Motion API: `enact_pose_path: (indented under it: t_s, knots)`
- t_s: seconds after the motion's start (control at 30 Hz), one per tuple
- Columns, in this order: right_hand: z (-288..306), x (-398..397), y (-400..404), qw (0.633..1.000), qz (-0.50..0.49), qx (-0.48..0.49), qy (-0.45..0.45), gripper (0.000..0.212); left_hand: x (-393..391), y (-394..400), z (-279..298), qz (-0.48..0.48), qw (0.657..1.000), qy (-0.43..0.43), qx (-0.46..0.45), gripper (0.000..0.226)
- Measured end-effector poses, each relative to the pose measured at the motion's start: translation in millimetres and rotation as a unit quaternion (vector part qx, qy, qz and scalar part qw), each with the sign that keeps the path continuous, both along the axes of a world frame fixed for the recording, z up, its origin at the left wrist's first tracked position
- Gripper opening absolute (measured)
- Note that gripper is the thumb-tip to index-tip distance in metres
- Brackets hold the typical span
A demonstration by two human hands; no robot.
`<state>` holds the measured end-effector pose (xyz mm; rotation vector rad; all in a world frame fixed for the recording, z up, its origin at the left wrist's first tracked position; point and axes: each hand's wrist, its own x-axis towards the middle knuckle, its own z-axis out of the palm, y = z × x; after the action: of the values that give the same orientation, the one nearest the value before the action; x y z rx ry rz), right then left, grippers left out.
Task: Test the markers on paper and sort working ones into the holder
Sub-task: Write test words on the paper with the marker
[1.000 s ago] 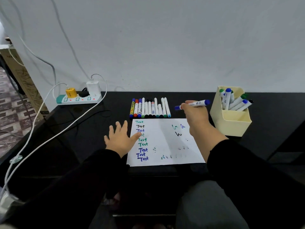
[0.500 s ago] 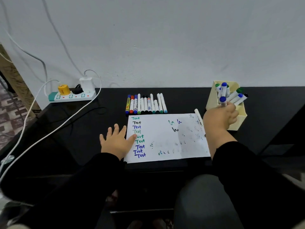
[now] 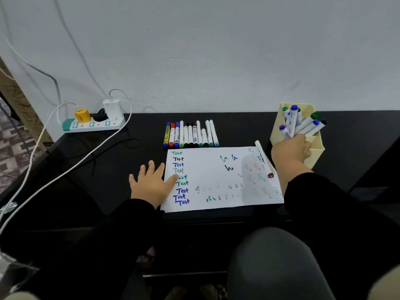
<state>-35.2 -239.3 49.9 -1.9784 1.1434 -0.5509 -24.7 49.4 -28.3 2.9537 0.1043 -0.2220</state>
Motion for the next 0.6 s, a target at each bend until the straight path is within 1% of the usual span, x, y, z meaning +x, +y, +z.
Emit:
enact_pose_path:
  t_s: [0.13,0.27,0.37,0.47,0.6]
  knots:
    - [-2,-2,2,0.999,-0.01,0.014,-0.047,0.055,1,0,0,0.001,1.0,0.001,0.001,0.071]
    - [-3,-5,8,0.997,-0.011,0.008,-0.078,0.045,0,-1,2,0.0,1.0,0.008,-0.001,0.07]
    - [-3,-5,15,0.996,0.01,-0.03,-0.084,0.037,0,-1,3,0.003,1.0,0.014,-0.001,0.07]
    - [-4,-3,24,0.991,0.055,-0.088,-0.084,0.028,0,-1,3,0.003,1.0,0.013,0.0,0.07]
    - [-8,7,37,0.968,0.131,-0.196,-0.089,0.023,-3,-1,-1,-0.002,1.0,-0.011,-0.004,0.07]
